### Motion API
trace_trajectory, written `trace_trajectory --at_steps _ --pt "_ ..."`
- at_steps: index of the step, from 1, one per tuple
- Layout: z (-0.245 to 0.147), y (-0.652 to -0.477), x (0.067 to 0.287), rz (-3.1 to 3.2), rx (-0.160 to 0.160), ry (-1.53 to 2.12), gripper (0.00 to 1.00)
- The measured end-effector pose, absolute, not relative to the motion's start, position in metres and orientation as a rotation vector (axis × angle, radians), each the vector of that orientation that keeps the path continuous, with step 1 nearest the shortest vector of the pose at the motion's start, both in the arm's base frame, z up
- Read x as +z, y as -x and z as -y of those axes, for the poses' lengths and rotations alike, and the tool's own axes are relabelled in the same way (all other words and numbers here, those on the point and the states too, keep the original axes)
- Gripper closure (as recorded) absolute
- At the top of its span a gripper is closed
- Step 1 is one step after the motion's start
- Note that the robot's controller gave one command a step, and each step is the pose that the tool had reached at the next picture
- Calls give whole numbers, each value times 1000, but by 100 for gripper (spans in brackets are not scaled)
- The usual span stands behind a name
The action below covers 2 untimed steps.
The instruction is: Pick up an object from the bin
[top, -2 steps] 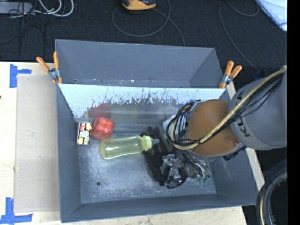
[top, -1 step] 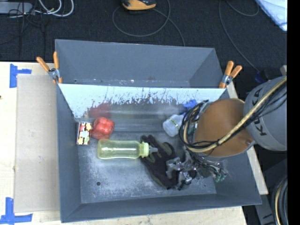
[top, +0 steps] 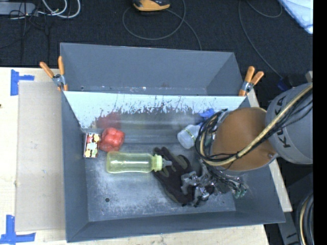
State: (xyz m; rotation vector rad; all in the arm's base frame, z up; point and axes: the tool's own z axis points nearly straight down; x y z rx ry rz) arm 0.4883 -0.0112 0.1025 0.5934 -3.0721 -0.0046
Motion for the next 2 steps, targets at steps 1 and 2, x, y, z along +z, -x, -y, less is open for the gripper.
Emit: trace_trajectory --at_steps 1,2 --pt "7 -489 158 3067 -8 -587 100" --pt "7 -492 209 3074 -5 -588 100"
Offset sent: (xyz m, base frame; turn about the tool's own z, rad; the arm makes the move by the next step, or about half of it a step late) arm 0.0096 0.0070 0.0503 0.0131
